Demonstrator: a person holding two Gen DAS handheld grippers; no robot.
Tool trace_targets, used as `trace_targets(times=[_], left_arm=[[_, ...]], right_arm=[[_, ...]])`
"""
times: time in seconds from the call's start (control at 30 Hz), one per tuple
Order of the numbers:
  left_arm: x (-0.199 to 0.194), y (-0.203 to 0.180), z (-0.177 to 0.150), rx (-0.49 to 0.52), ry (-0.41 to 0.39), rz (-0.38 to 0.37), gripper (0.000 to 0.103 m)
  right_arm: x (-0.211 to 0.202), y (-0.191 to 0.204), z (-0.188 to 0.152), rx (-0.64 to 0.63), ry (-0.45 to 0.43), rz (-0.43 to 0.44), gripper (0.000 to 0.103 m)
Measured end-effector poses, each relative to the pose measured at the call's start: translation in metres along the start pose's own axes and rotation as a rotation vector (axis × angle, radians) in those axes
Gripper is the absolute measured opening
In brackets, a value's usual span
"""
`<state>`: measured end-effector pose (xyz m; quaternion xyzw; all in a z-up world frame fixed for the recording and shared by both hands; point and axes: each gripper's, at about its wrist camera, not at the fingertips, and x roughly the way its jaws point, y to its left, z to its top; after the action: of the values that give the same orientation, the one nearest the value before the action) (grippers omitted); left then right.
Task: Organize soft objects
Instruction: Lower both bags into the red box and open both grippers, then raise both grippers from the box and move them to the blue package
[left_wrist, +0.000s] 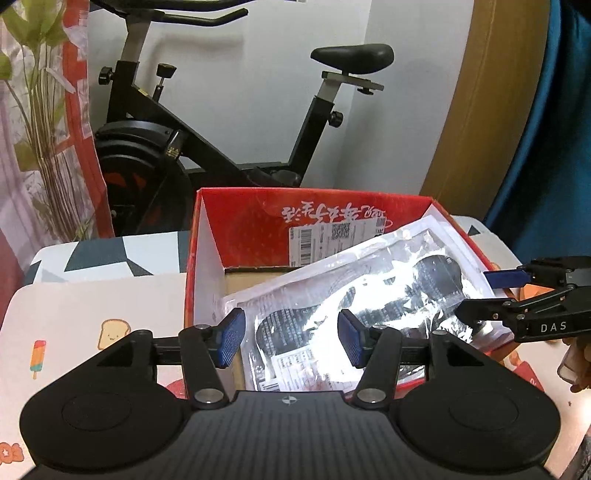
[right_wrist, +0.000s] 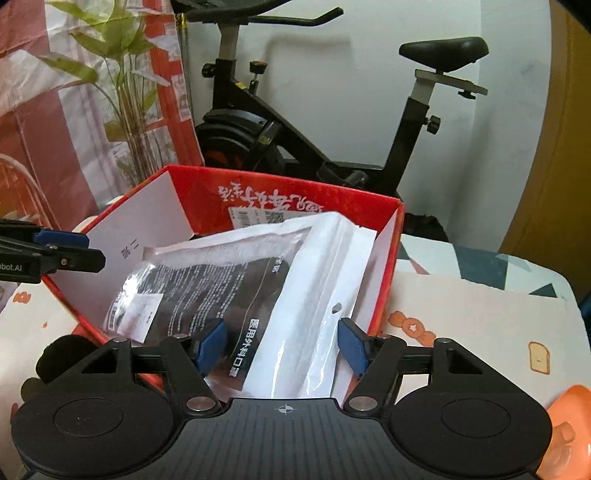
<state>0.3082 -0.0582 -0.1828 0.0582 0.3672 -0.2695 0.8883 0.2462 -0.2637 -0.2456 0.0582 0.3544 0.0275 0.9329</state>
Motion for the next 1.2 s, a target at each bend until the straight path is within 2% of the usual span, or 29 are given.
trace_targets(times=[0.2,0.33,0.37,0.5,0.57,0.6,0.7,0.8,0.9,1.07,1.17,1.2], left_arm=[[0.001,-0.001,0.000,-0.010,-0.022,-0.002,0.057],[0.003,-0.001,0.002,-0.021,-0.033,0.002,0.057],[0.004,0.000,0.002,-0.023,-0.034,0.005,0.057],[0.007,0.001,0.002,-0.035,-0.039,0.021,0.057],[0.007,0.001,0.002,-0.036,-0.039,0.023,0.057],[0.007,0.001,0.002,-0.036,-0.040,0.022,0.057],[0.008,0.002,0.002,-0.036,-0.039,0.023,0.057],[0.008,0.003,0.001,-0.043,-0.036,0.027,0.057],[0.009,0.003,0.000,-0.046,-0.031,0.030,0.057],[0.009,0.004,-0.001,-0.050,-0.023,0.043,0.057],[0.006,0.003,-0.001,-0.047,-0.025,0.055,0.057],[0.004,0.002,-0.001,-0.042,-0.026,0.059,0.057]], right_arm=[[-0.006,-0.004,0.005,0.002,-0.042,-0.013,0.060],[-0.007,-0.006,0.014,-0.004,-0.058,0.003,0.042],[-0.004,-0.006,0.016,-0.007,-0.050,0.007,0.036],[0.019,-0.002,0.028,-0.024,0.014,0.013,0.026],[0.035,-0.002,0.034,-0.019,0.062,0.030,0.026],[0.042,0.000,0.035,-0.025,0.091,0.035,0.023],[0.064,0.006,0.040,-0.046,0.196,0.027,0.023],[0.083,0.009,0.041,-0.019,0.316,0.063,0.023],[0.096,0.019,0.036,-0.046,0.394,0.047,0.023],[0.103,0.018,0.038,-0.031,0.440,0.049,0.023],[0.100,0.019,0.037,-0.030,0.427,0.044,0.024],[0.097,0.018,0.037,-0.031,0.417,0.041,0.028]])
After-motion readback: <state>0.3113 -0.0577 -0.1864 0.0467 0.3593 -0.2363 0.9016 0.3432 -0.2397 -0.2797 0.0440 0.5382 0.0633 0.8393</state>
